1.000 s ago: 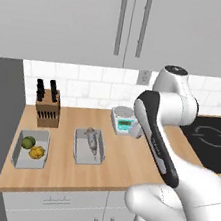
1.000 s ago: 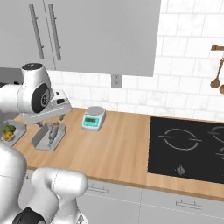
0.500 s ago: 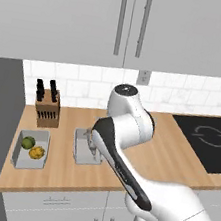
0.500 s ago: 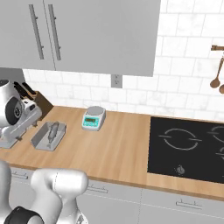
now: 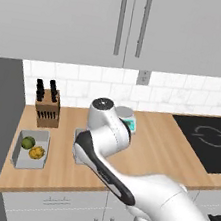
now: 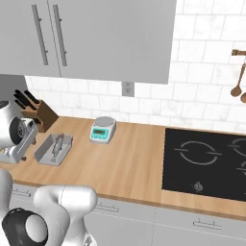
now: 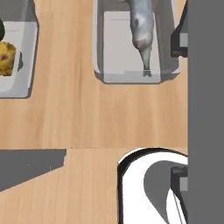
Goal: Take the meat container that has the fish and place it on the second highest rack of the freezer. Then take the vegetable container that has the squash and lime and place it on the highest rack of the freezer.
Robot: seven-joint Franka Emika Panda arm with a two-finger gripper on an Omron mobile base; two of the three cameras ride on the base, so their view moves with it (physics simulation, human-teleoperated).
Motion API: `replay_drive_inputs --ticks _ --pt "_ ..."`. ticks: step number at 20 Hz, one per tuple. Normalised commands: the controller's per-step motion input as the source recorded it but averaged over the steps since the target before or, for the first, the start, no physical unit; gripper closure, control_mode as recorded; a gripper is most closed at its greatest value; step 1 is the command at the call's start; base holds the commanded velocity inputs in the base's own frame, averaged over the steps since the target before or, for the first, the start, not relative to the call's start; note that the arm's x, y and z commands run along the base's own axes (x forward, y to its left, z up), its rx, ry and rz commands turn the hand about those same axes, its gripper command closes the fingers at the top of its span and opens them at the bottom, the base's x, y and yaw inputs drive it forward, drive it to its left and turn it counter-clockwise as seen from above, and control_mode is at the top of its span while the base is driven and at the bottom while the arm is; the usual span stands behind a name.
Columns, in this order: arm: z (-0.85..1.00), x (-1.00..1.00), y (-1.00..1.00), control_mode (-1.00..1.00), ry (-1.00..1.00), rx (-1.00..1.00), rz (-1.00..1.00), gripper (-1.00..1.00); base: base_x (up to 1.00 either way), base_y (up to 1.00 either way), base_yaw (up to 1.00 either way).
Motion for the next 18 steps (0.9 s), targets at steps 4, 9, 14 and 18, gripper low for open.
replay_drive_inputs --ticks 4,9,14,18 --pt "-0.40 0.51 0.07 -1.00 0.08 -0.07 0.04 -1.00 0.00 0.00 0.00" --pt "-0.52 0.31 0.23 -1.00 0.04 -0.09 0.00 -1.00 0.00 0.00 0.00" --pt "-0.27 0.34 0.05 -1.00 0.00 -0.01 0.00 -1.00 0.00 0.00 0.00" --pt "-0.49 0.26 0.00 -1.00 0.03 0.00 0.00 -1.00 0.00 0.00 0.00"
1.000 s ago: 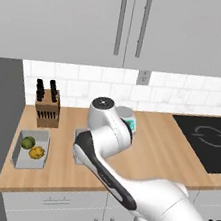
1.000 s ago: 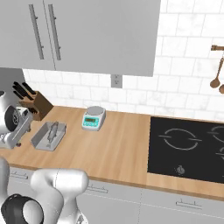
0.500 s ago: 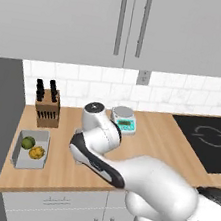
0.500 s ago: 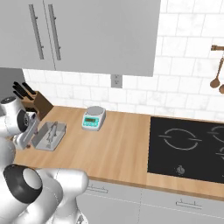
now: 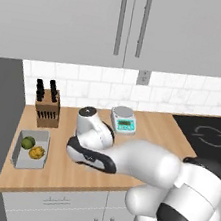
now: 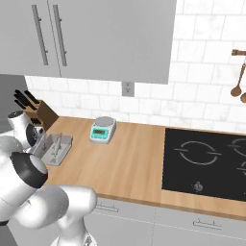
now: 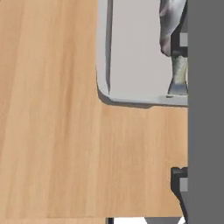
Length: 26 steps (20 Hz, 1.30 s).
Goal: Take the meat container that has the fish and place it on the second highest rack of the freezer. Then take the vegetable container that has the squash and lime and place it on the highest rack of the freezer.
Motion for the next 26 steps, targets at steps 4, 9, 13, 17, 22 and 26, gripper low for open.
replay_drive_inputs --ticks 4,9,13,17,22,26 --pt "-0.63 0.10 0.00 -1.00 0.07 0.00 0.00 -1.00 0.00 0.00 0.00" --pt "-0.68 0.08 0.00 -1.00 0.09 0.00 0.00 -1.00 0.00 0.00 0.00" --pt "-0.69 0.00 0.00 -1.00 0.10 0.00 0.00 1.00 0.00 0.00 0.00" --pt "-0.48 -0.10 -0.11 -1.00 0.03 0.00 -0.01 1.00 0.00 0.00 0.00" --pt "-0.10 -0.08 -0.34 -1.00 -0.02 -0.02 -0.11 1.00 0.00 0.00 0.00" --pt "0.07 0.00 -0.21 -1.00 0.00 -0.12 -0.06 1.00 0.00 0.00 0.00"
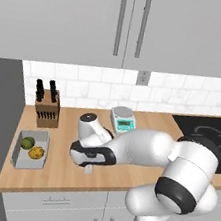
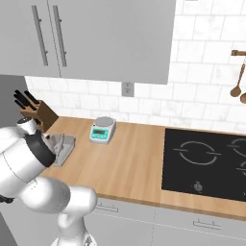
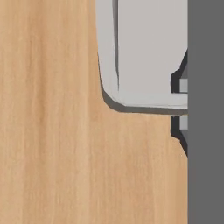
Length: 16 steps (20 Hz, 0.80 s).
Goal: Take the meat container that has the fish and place it on the second highest rack of the freezer. Then take the vegetable container that has the squash and lime and place it on the highest rack of the freezer.
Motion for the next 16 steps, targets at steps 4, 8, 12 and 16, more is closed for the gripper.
replay_drive_inputs --ticks 4,8,12,16 --pt "0.75 -0.10 -0.18 -1.00 -0.12 -0.06 0.00 1.00 0.00 0.00 0.00" --pt "0.99 -0.31 -0.19 -1.00 -0.19 -0.03 0.03 1.00 0.00 0.00 0.00" --pt "0.77 -0.86 -0.67 -1.00 -0.21 0.00 0.11 1.00 0.00 0.00 0.00" --pt "0.29 -1.00 -0.98 -1.00 -0.21 0.00 0.03 1.00 0.00 0.00 0.00"
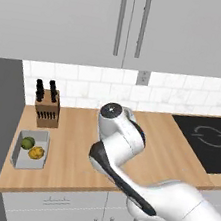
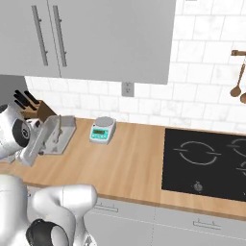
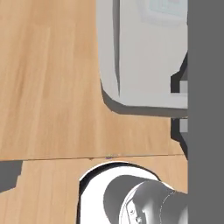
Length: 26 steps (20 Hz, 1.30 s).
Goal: Take the meat container that has the fish and place it on the second highest rack of the freezer. Then take the vegetable container that has the squash and lime and place it on the highest rack of the freezer.
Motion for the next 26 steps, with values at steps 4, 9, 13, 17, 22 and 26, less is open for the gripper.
replay_drive_inputs --ticks 4,9,13,17,22,26 --pt "0.10 -1.00 -1.00 -1.00 -0.25 0.00 0.30 1.00 0.00 0.00 0.00" --pt "0.00 -1.00 -1.00 -1.00 -0.20 0.01 0.51 1.00 0.00 0.00 0.00" --pt "0.00 -1.00 -0.99 -1.00 -0.21 0.02 0.52 1.00 0.00 0.00 0.00" --pt "-0.03 -0.98 -1.00 -1.00 -0.24 0.02 0.45 1.00 0.00 0.00 0.00" --pt "-0.36 -0.36 -0.93 -1.00 -0.12 0.10 0.41 1.00 0.00 0.00 0.00" --pt "-0.48 -0.04 -0.34 -1.00 -0.03 0.00 0.29 1.00 0.00 0.00 0.00"
